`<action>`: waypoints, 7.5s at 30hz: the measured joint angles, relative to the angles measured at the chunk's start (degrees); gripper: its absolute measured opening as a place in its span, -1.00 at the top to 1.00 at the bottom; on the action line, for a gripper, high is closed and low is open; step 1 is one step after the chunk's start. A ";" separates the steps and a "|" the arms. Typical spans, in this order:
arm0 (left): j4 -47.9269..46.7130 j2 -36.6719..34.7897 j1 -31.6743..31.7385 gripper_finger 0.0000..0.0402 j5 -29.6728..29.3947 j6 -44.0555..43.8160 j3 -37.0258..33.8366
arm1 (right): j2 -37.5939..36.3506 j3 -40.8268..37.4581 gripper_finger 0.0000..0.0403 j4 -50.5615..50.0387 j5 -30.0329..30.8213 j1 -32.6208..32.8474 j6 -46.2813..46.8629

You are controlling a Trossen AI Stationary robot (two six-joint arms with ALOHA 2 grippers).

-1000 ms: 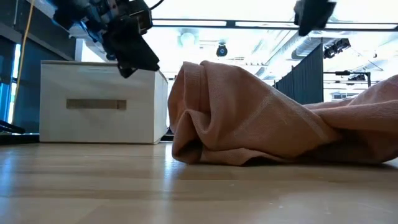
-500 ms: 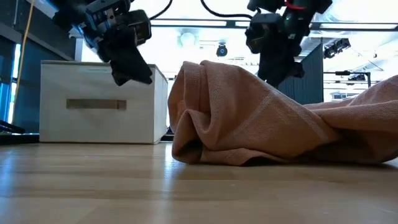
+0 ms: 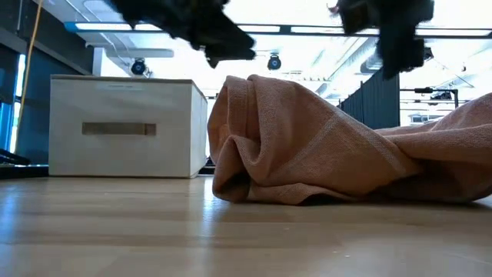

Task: Fold towel
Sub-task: Fold the orange towel

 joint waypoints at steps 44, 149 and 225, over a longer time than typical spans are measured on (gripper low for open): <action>-37.07 38.41 9.25 0.94 -2.56 24.62 39.00 | -10.18 -0.16 0.23 -8.66 34.94 24.34 22.70; -87.91 -13.82 -0.39 1.00 0.38 -5.74 42.07 | -3.80 8.09 1.00 5.29 7.81 1.24 -11.93; -85.59 -24.93 2.61 1.00 1.87 -9.64 39.88 | 16.59 49.57 1.00 -35.44 15.98 1.07 -13.55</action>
